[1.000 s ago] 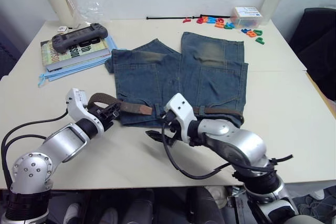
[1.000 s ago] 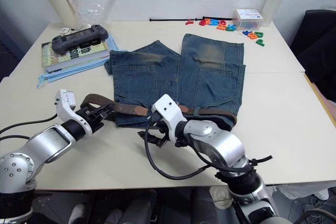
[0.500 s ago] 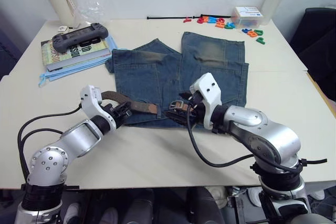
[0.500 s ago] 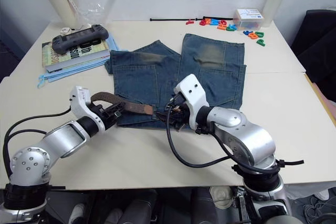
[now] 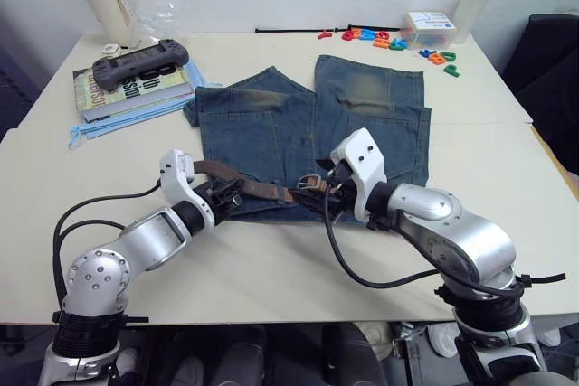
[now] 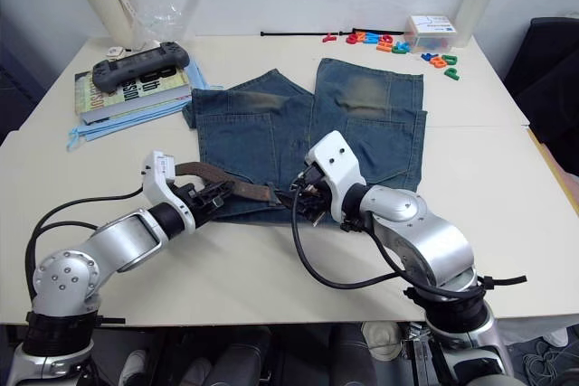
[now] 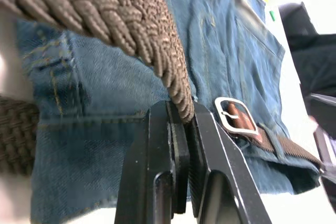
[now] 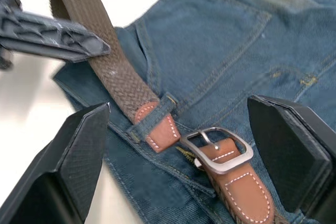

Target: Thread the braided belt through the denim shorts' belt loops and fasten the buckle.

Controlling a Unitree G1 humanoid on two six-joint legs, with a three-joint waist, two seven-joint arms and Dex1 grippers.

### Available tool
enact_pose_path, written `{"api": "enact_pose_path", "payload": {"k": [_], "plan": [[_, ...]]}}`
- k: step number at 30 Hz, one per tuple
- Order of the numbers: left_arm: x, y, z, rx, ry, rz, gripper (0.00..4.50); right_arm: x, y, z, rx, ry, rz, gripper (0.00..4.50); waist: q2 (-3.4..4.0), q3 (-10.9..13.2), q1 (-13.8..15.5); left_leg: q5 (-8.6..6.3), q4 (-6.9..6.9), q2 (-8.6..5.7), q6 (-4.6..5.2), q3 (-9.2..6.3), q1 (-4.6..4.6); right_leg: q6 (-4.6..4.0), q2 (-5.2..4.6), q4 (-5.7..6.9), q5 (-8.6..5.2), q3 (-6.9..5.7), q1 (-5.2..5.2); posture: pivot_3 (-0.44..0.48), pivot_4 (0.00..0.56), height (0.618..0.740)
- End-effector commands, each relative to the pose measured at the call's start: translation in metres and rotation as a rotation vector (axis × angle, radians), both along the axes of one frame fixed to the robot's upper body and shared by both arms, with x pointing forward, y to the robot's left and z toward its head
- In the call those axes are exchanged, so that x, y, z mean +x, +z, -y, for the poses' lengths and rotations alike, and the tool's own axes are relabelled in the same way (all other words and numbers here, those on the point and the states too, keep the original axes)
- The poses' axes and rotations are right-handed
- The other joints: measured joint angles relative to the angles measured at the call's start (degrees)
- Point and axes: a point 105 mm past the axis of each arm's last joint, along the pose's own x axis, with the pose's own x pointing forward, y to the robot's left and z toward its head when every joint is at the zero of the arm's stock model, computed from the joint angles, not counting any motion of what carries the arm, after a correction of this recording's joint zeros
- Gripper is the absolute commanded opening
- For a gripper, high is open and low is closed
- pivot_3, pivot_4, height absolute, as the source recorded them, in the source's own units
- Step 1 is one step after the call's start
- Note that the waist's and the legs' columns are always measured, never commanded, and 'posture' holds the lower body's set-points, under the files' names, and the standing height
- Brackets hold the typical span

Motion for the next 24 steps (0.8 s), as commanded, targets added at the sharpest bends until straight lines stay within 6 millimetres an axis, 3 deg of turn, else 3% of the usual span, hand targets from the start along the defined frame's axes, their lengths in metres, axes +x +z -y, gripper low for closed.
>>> {"api": "enact_pose_path", "payload": {"k": [1, 7, 16, 24], "plan": [[-0.002, -0.001, 0.009, 0.023, -0.105, 0.042, 0.00, -0.004, 0.005, -0.001, -0.059, 0.032, 0.100, 4.46, 0.00, 0.0, 0.0, 0.00, 0.00, 0.00, 0.00, 0.00, 0.00, 0.00, 0.00, 0.00, 0.00, 0.00, 0.00, 0.000, 0.150, 0.654], [0.008, -0.007, 0.007, 0.100, -0.179, 0.081, 0.00, -0.010, -0.007, 0.000, -0.141, 0.065, 0.137, 4.46, -0.01, 0.0, 0.3, 0.00, 0.00, 0.01, 0.01, -0.01, -0.03, 0.02, 0.00, -0.09, 0.01, -0.03, 0.02, 0.000, 0.150, 0.654], [0.007, -0.007, 0.044, 0.081, -0.398, 0.147, 0.00, -0.011, -0.018, 0.009, -0.243, 0.044, 0.184, 4.46, -0.02, 0.0, 1.1, -0.02, -0.05, -0.01, 0.06, -0.01, -0.05, 0.09, 0.00, -0.24, 0.05, -0.03, 0.05, 0.000, 0.150, 0.654], [0.005, -0.013, 0.052, 0.092, -0.490, 0.184, 0.00, -0.016, -0.025, 0.018, -0.366, 0.059, 0.229, 4.46, -0.02, 0.0, 1.1, -0.01, -0.11, 0.00, 0.05, -0.01, -0.04, 0.09, 0.00, -0.28, 0.05, -0.04, 0.05, 0.000, 0.150, 0.654]]}}
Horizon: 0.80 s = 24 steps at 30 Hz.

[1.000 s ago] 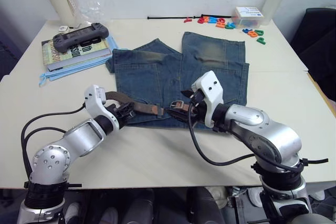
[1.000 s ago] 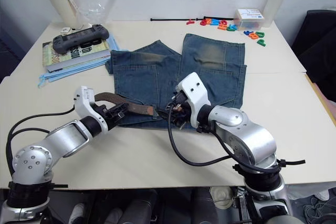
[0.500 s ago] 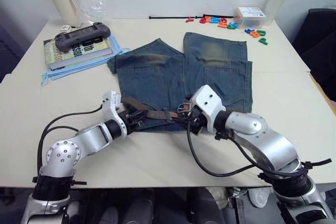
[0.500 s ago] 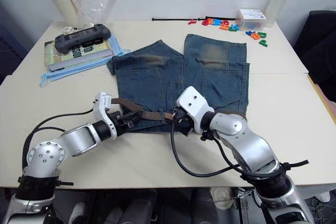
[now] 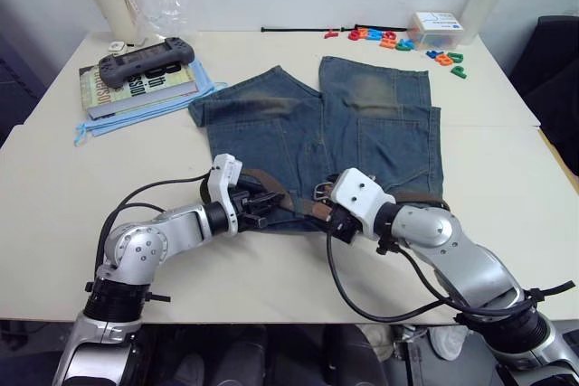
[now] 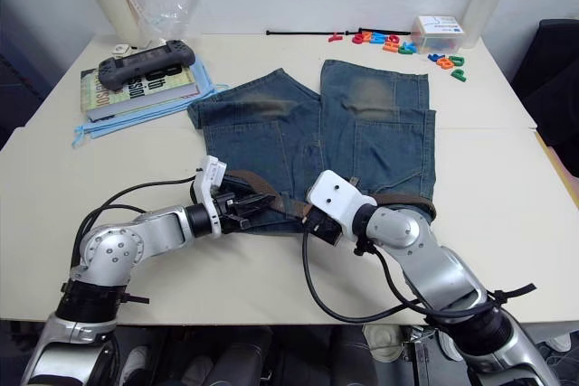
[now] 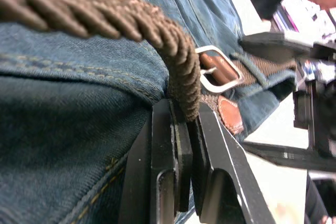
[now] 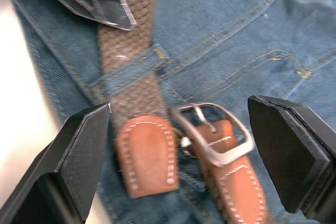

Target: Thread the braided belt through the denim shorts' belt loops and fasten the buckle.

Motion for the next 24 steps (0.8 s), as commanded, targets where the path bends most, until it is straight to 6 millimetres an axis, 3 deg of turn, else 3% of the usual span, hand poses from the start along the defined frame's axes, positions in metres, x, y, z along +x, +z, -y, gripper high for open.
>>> {"api": "enact_pose_path", "payload": {"k": [1, 8, 15, 24], "plan": [[-0.003, 0.005, 0.007, -0.013, -0.058, 0.030, 0.00, -0.011, 0.010, -0.002, -0.052, 0.051, 0.077, 4.46, 0.00, 0.0, 0.0, 0.00, -0.01, -0.01, 0.00, 0.00, 0.00, 0.00, -0.01, -0.02, 0.00, 0.00, 0.00, 0.000, 0.150, 0.654], [-0.002, 0.004, 0.011, -0.015, -0.072, 0.032, 0.00, -0.024, 0.001, 0.009, -0.182, 0.061, 0.119, 4.46, -0.01, 0.0, 0.1, 0.01, -0.05, 0.00, 0.02, -0.01, 0.00, 0.03, -0.02, -0.12, 0.02, -0.02, 0.05, 0.000, 0.150, 0.654], [-0.001, 0.005, 0.013, -0.025, -0.082, 0.027, 0.00, -0.019, -0.001, 0.014, -0.254, -0.002, 0.232, 4.46, -0.01, 0.0, 0.1, 0.02, -0.06, 0.00, 0.02, 0.00, 0.03, 0.07, -0.01, -0.15, 0.04, -0.01, 0.08, 0.000, 0.150, 0.654], [-0.001, 0.006, 0.015, -0.032, -0.092, 0.019, 0.00, -0.021, -0.017, 0.020, -0.351, -0.021, 0.287, 4.46, -0.01, 0.0, 0.1, 0.02, -0.05, -0.02, 0.02, -0.01, 0.05, 0.10, 0.00, -0.16, 0.06, -0.02, 0.11, 0.000, 0.150, 0.654]]}}
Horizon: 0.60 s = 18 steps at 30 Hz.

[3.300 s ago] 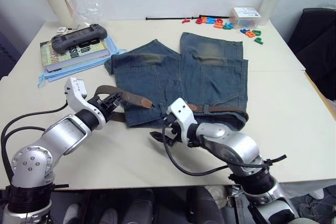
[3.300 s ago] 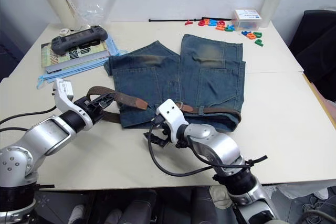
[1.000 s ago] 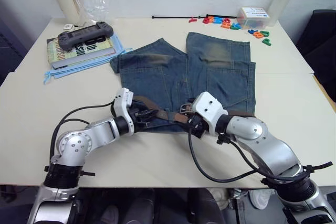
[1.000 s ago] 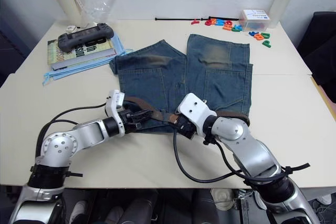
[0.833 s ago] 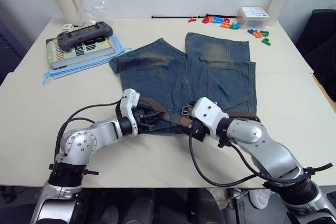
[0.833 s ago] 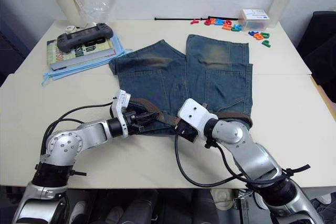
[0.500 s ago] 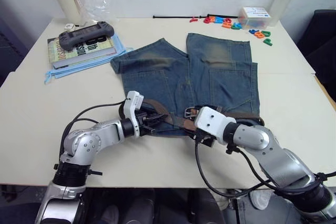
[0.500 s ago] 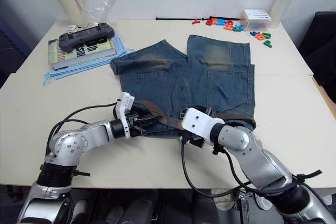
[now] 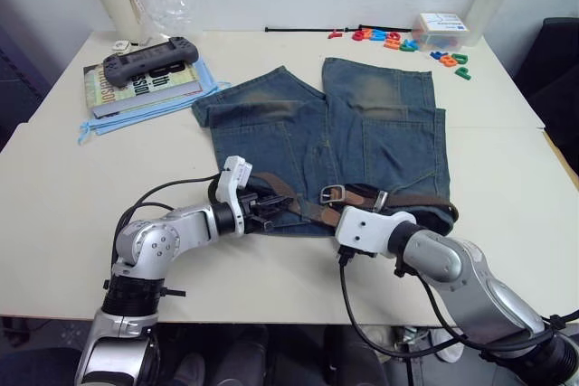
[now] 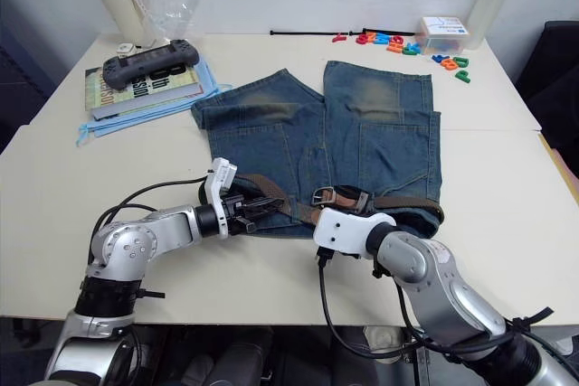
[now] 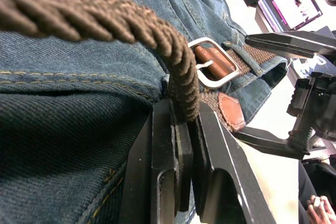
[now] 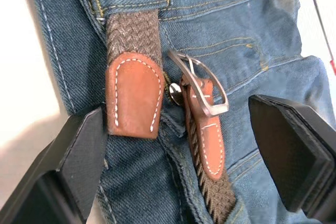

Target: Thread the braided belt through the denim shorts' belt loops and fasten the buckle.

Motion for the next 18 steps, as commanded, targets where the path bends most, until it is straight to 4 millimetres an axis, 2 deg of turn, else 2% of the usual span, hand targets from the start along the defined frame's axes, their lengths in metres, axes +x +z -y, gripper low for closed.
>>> {"api": "enact_pose_path", "payload": {"k": [1, 8, 9, 10, 12, 17, 18], "plan": [[-0.0021, 0.0083, 0.0049, -0.019, -0.032, 0.026, 0.00, -0.0041, -0.0053, 0.0003, -0.024, 0.001, 0.014, 4.46, 0.00, 0.0, 0.0, 0.00, 0.00, -0.01, 0.00, 0.00, 0.00, 0.01, 0.00, 0.00, 0.00, 0.00, 0.00, 0.000, 0.150, 0.654], [-0.0022, 0.0083, 0.0061, -0.028, -0.035, 0.018, 0.00, -0.0073, -0.0144, 0.0000, -0.035, -0.006, 0.000, 4.46, -0.03, 0.0, 0.0, 0.00, 0.00, 0.00, 0.00, 0.00, 0.07, 0.01, 0.01, 0.00, 0.00, -0.01, 0.07, 0.000, 0.150, 0.654], [-0.0024, 0.0083, 0.0064, -0.028, -0.036, 0.018, 0.00, -0.0073, -0.0145, 0.0002, -0.035, -0.008, 0.001, 3.96, -0.03, 0.0, 0.0, 0.00, 0.00, 0.00, 0.00, 0.00, 0.09, 0.01, 0.01, 0.00, 0.00, -0.01, 0.09, 0.000, 0.150, 0.654], [-0.0026, 0.0083, 0.0067, -0.028, -0.037, 0.017, 0.00, -0.0073, -0.0145, 0.0002, -0.035, -0.009, 0.002, 3.72, -0.03, 0.0, 0.0, 0.00, 0.01, 0.00, 0.00, 0.00, 0.10, 0.01, 0.01, 0.00, 0.00, -0.01, 0.10, 0.000, 0.150, 0.654], [-0.0029, 0.0081, 0.0069, -0.028, -0.039, 0.014, 0.00, -0.0076, -0.0139, -0.0007, -0.035, -0.006, 0.010, 2.87, -0.03, 0.0, 0.0, 0.00, 0.01, 0.00, 0.00, 0.00, 0.10, 0.01, 0.01, 0.01, 0.00, -0.01, 0.10, 0.000, 0.150, 0.654], [-0.0028, 0.0066, 0.0076, -0.026, -0.038, 0.006, 0.00, -0.0112, -0.0111, -0.0047, -0.033, 0.015, 0.037, 0.18, -0.03, 0.0, 0.0, 0.00, 0.02, -0.01, 0.00, 0.00, 0.10, 0.01, 0.01, 0.01, 0.01, -0.02, 0.10, 0.000, 0.150, 0.654], [-0.0025, 0.0064, 0.0075, -0.025, -0.038, 0.005, 0.00, -0.0120, -0.0104, -0.0060, -0.035, 0.021, 0.046, 0.08, -0.03, 0.0, 0.0, 0.00, 0.02, -0.01, 0.00, 0.00, 0.10, 0.01, 0.01, 0.01, 0.01, -0.01, 0.10, 0.000, 0.150, 0.654]]}}
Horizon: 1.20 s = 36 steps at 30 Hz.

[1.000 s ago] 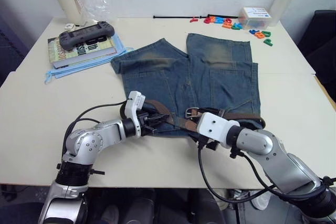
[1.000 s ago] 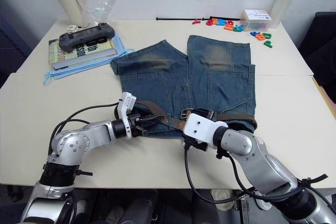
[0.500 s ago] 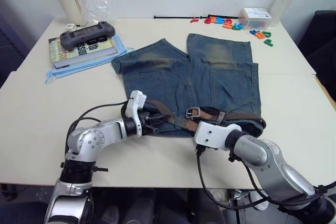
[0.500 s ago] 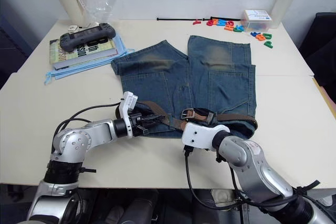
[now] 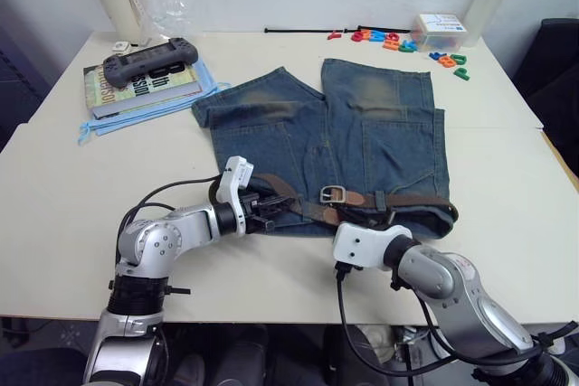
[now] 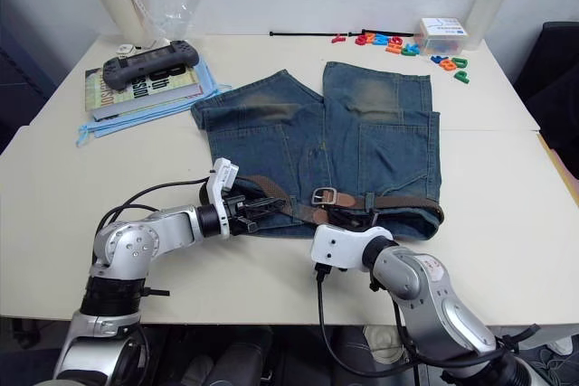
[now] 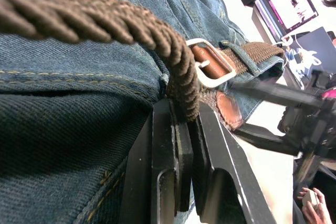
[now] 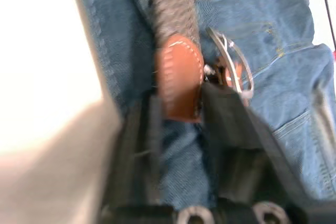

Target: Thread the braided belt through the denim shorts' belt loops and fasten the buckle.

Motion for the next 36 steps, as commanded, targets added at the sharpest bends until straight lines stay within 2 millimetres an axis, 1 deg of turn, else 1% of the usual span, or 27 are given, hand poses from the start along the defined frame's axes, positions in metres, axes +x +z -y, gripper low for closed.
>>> {"api": "enact_pose_path", "payload": {"k": [1, 6, 8, 9, 10, 12, 13, 15, 18, 20, 21, 23, 27, 29, 31, 34, 36], "plan": [[-0.002, 0.008, 0.005, -0.017, -0.032, 0.024, 0.00, -0.004, 0.007, -0.005, 0.005, 0.024, 0.047, 0.08, 0.00, 0.0, 0.0, 0.00, 0.00, 0.00, 0.00, 0.00, 0.00, 0.00, 0.00, 0.00, 0.00, 0.00, 0.00, 0.000, 0.150, 0.654], [-0.001, 0.008, 0.005, -0.012, -0.031, 0.032, 0.00, -0.005, 0.011, -0.009, 0.007, 0.037, 0.071, 0.08, 0.00, 0.0, -0.1, 0.00, 0.01, 0.01, -0.01, 0.00, 0.00, 0.00, 0.01, 0.04, 0.00, 0.00, 0.00, 0.000, 0.150, 0.654], [-0.002, 0.009, 0.003, -0.003, -0.027, 0.051, 0.85, -0.005, 0.013, -0.010, 0.004, 0.045, 0.075, 0.00, 0.00, 0.0, -0.1, 0.00, 0.01, 0.01, -0.01, 0.00, 0.00, 0.00, 0.02, 0.05, 0.00, 0.01, -0.01, 0.000, 0.150, 0.654], [-0.003, 0.013, -0.001, -0.006, -0.029, 0.068, 1.12, -0.004, 0.016, -0.008, 0.001, 0.047, 0.081, 0.00, 0.00, 0.0, -0.1, 0.01, 0.01, 0.01, -0.01, 0.01, 0.00, 0.00, 0.02, 0.06, 0.00, 0.00, -0.02, 0.000, 0.150, 0.654], [-0.005, 0.015, -0.004, -0.008, -0.030, 0.080, 1.55, -0.004, 0.018, -0.008, -0.002, 0.049, 0.085, 0.00, 0.00, 0.0, -0.2, 0.01, 0.02, 0.01, -0.01, 0.00, 0.00, 0.00, 0.02, 0.06, 0.00, 0.00, -0.02, 0.000, 0.150, 0.654], [-0.015, 0.024, -0.015, 0.002, -0.059, 0.164, 2.47, -0.002, 0.025, -0.006, -0.009, 0.059, 0.099, 0.00, -0.01, 0.0, -0.4, 0.00, 0.02, 0.02, -0.01, 0.01, 0.00, 0.00, 0.03, 0.08, 0.00, 0.01, -0.03, 0.000, 0.150, 0.654], [-0.022, 0.029, -0.018, -0.004, -0.080, 0.204, 2.85, -0.001, 0.028, -0.006, -0.010, 0.064, 0.104, 0.00, 0.00, 0.0, -0.6, 0.00, 0.02, 0.04, -0.02, 0.05, -0.01, 0.00, 0.04, 0.08, 0.00, 0.04, -0.07, 0.000, 0.150, 0.654], [-0.037, 0.030, -0.022, 0.016, -0.131, 0.255, 2.85, 0.000, 0.030, -0.005, -0.013, 0.074, 0.107, 0.00, 0.01, 0.0, -0.8, 0.01, 0.00, 0.06, -0.05, 0.05, -0.01, -0.01, 0.05, 0.12, -0.01, 0.05, -0.11, 0.000, 0.150, 0.654], [-0.060, 0.016, -0.025, 0.095, -0.227, 0.274, 2.85, 0.000, 0.031, -0.006, -0.013, 0.082, 0.106, 0.00, 0.01, 0.0, -0.5, 0.02, 0.02, 0.06, -0.06, 0.05, -0.02, -0.04, 0.02, 0.15, -0.02, 0.04, -0.10, 0.000, 0.150, 0.654], [-0.068, 0.005, -0.028, 0.139, -0.254, 0.278, 2.85, -0.001, 0.031, -0.007, -0.011, 0.086, 0.102, 0.00, 0.02, 0.0, -0.4, 0.01, 0.03, 0.06, -0.05, 0.06, -0.02, -0.05, 0.01, 0.14, -0.03, 0.05, -0.09, 0.000, 0.150, 0.654], [-0.068, -0.002, -0.029, 0.174, -0.255, 0.281, 2.85, -0.002, 0.030, -0.007, -0.009, 0.090, 0.099, 0.00, 0.04, 0.0, -0.3, 0.01, 0.03, 0.05, -0.04, 0.06, -0.02, -0.07, 0.00, 0.15, -0.04, 0.05, -0.08, 0.000, 0.150, 0.654], [-0.061, -0.015, -0.030, 0.238, -0.236, 0.277, 2.85, -0.004, 0.029, -0.008, -0.007, 0.097, 0.095, 0.00, 0.03, 0.0, -0.2, 0.00, 0.05, 0.06, -0.04, 0.06, -0.05, -0.08, -0.01, 0.15, -0.04, 0.04, -0.10, 0.000, 0.150, 0.654], [-0.051, -0.029, -0.027, 0.308, -0.231, 0.303, 2.85, -0.006, 0.029, -0.006, -0.009, 0.091, 0.092, 0.00, 0.03, 0.0, -0.1, -0.01, 0.08, 0.05, -0.01, 0.04, -0.08, -0.08, -0.02, 0.15, -0.04, 0.01, -0.10, 0.000, 0.150, 0.654], [-0.052, -0.035, -0.026, 0.334, -0.265, 0.306, 2.85, -0.008, 0.029, -0.004, -0.011, 0.084, 0.093, 0.00, 0.04, 0.0, -0.1, -0.01, 0.07, 0.04, 0.00, 0.05, -0.08, -0.08, -0.02, 0.15, -0.04, 0.02, -0.09, 0.000, 0.150, 0.654], [-0.056, -0.045, -0.029, 0.388, -0.300, 0.295, 2.85, -0.010, 0.029, -0.001, -0.012, 0.073, 0.093, 0.00, 0.05, 0.0, -0.1, -0.01, 0.08, 0.04, -0.01, 0.04, -0.07, -0.08, -0.02, 0.16, -0.04, 0.02, -0.09, 0.000, 0.150, 0.654], [-0.063, -0.062, -0.037, 0.440, -0.337, 0.249, 2.85, -0.014, 0.032, 0.005, -0.007, 0.055, 0.098, 0.00, 0.06, 0.0, -0.1, -0.01, 0.08, 0.05, -0.01, 0.04, -0.05, -0.08, -0.02, 0.18, -0.04, 0.02, -0.07, 0.000, 0.150, 0.654], [-0.067, -0.073, -0.044, 0.474, -0.359, 0.219, 2.85, -0.017, 0.038, 0.008, 0.015, 0.051, 0.107, 0.00, 0.09, -0.1, -0.2, -0.01, 0.07, 0.05, 0.00, 0.04, -0.04, -0.08, -0.01, 0.17, -0.04, 0.02, -0.07, 0.000, 0.150, 0.654]]}}
